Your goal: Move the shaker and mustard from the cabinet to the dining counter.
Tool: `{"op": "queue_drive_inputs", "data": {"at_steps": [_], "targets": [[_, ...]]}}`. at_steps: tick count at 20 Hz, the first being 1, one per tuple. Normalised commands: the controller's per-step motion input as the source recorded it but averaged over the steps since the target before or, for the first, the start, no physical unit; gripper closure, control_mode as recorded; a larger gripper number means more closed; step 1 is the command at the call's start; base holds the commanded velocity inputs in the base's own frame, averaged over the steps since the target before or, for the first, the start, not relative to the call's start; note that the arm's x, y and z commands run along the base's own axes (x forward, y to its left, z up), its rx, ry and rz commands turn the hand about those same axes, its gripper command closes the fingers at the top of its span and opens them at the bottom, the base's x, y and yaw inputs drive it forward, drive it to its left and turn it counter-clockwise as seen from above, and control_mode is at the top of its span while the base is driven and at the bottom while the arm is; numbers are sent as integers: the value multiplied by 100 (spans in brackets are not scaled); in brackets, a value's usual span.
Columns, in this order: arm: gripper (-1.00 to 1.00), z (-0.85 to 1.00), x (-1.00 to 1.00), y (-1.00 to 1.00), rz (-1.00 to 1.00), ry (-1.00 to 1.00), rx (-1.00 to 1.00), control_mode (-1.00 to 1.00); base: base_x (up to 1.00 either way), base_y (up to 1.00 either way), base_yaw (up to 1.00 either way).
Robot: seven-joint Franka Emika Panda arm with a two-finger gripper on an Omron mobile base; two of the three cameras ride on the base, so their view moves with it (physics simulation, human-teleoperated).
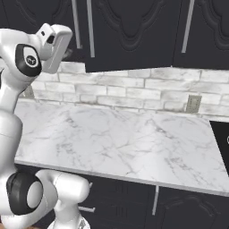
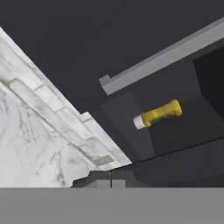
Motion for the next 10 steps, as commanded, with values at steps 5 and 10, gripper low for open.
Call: {"op": "queue_drive_inputs", "data": {"at_steps": [5, 10], "targets": [[100, 0, 31, -4, -3, -3, -10, -100, 0, 0, 0], [100, 0, 31, -18, -3, 0, -10, -100, 0, 0, 0]]}}
